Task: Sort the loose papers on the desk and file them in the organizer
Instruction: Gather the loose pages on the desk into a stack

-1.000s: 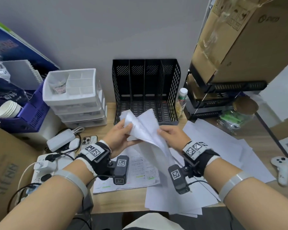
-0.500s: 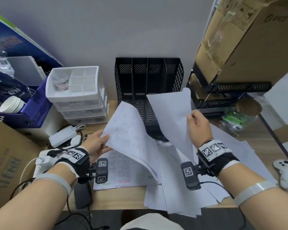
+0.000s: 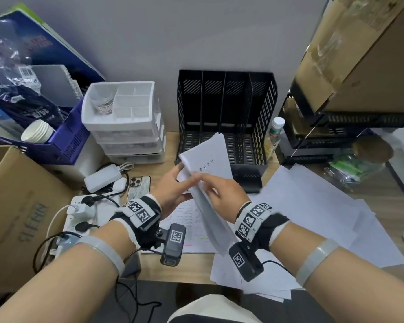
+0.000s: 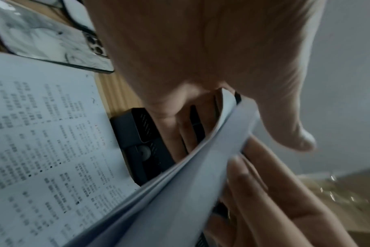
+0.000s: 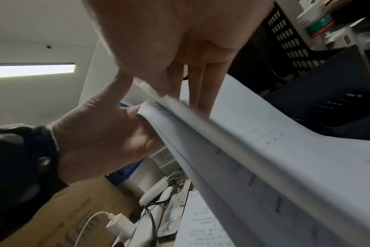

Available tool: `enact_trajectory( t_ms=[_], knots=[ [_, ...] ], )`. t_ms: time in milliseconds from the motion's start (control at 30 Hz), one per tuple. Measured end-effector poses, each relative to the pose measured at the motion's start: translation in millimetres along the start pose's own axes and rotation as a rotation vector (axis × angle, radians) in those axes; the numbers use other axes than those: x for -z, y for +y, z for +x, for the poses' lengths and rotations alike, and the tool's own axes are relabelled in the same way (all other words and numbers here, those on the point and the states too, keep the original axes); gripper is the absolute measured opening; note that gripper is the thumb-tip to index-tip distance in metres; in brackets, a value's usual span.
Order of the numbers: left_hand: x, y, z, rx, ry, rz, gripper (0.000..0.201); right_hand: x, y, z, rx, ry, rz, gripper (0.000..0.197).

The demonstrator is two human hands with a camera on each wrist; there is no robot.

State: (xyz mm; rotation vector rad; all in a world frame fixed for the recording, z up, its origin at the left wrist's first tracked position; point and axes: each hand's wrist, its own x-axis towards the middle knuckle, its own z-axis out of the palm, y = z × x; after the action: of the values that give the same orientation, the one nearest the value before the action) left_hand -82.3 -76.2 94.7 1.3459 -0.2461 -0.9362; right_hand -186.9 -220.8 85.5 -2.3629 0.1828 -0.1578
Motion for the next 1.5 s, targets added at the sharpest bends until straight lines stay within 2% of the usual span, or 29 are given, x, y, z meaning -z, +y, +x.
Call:
enact_trajectory(
  t_ms=[67, 133, 167, 233, 300, 367, 433, 500, 567, 633, 700, 833, 933, 1033, 1067, 1200, 1267, 1333, 1500],
  knots=[
    [0.2, -4.1, 2.0, -0.038, 0.046, 0.09, 0.051, -0.4, 4.1, -1.2, 0.034, -0.122, 0.04, 0.045],
    [4.5, -7.8, 7.2, -0.092, 0.123, 0.155, 0.04, 4.0, 8.2, -4.0, 0.006, -0.185, 0.143, 0.043],
    [6.8, -8.0, 9.0, -0.114, 0.142, 0.181, 0.034, 9.2, 10.9, -4.4, -0.027, -0.153, 0.203, 0.039],
    [9.1, -4.6, 11.1, -0.151, 0.136, 0.259, 0.031, 24.2, 24.1, -2.2, -0.146, 0.032, 0.271, 0.04],
    [7.6, 2.4, 13.5, -0.167, 0.09, 0.326, 0.031, 43.3, 39.9, -3.5, -0.296, 0.238, 0.293, 0.062],
    [2.7, 13.4, 14.2, -0.194, 0.021, 0.349, 0.028, 61.1, 53.0, -8.8, -0.354, 0.28, 0.383, 0.091],
    [-4.1, 25.9, 14.4, -0.243, -0.042, 0.355, 0.024, 75.2, 61.5, -16.6, -0.342, 0.263, 0.477, 0.097],
    [-12.6, 36.8, 14.8, -0.331, -0.099, 0.355, 0.022, 85.7, 72.1, -22.9, -0.338, 0.322, 0.58, 0.074],
    [-21.2, 43.6, 16.1, -0.404, -0.099, 0.281, 0.027, 89.9, 78.9, -26.6, -0.343, 0.421, 0.677, 0.038],
    [-28.1, 41.5, 20.7, -0.395, -0.061, 0.116, 0.038, 87.2, 82.0, -32.8, -0.325, 0.498, 0.722, 0.017],
    [-31.6, 28.5, 26.6, -0.321, -0.024, 0.044, 0.046, 81.4, 79.0, -39.5, -0.318, 0.545, 0.725, 0.013],
    [-30.9, -21.8, 40.4, -0.181, 0.042, 0.248, 0.035, 66.7, 72.3, -54.5, -0.321, 0.557, 0.816, 0.013],
    [-35.7, -46.4, 44.9, -0.134, 0.06, 0.239, 0.027, 61.2, 75.0, -67.3, -0.395, 0.432, 0.655, 0.018],
    [-45.8, -54.6, 53.8, -0.127, 0.114, 0.187, 0.015, 46.8, 104.4, -89.9, -0.586, 0.168, 0.404, 0.034],
    [-48.3, -54.9, 57.3, -0.121, 0.143, 0.15, 0.013, 41.7, 118.5, -101.0, -0.7, 0.14, 0.374, 0.042],
    [-44.3, -57.0, 75.2, -0.097, 0.221, 0.03, 0.023, 45.4, 163.6, -155.1, -1.285, 0.31, 0.224, 0.064],
    [-44.3, -59.5, 80.7, -0.084, 0.232, 0.026, 0.029, 54.2, 183.6, -179.9, -1.493, 0.303, 0.166, 0.075],
    [-44.7, -61.2, 82.2, -0.064, 0.231, 0.041, 0.035, 56.9, 195.7, -191.7, -1.587, 0.273, 0.179, 0.082],
    [-57.1, -62.3, 82.9, 0.0, 0.258, 0.089, 0.037, 53.9, 210.9, -189.7, -1.748, 0.323, 0.168, 0.069]
  ],
)
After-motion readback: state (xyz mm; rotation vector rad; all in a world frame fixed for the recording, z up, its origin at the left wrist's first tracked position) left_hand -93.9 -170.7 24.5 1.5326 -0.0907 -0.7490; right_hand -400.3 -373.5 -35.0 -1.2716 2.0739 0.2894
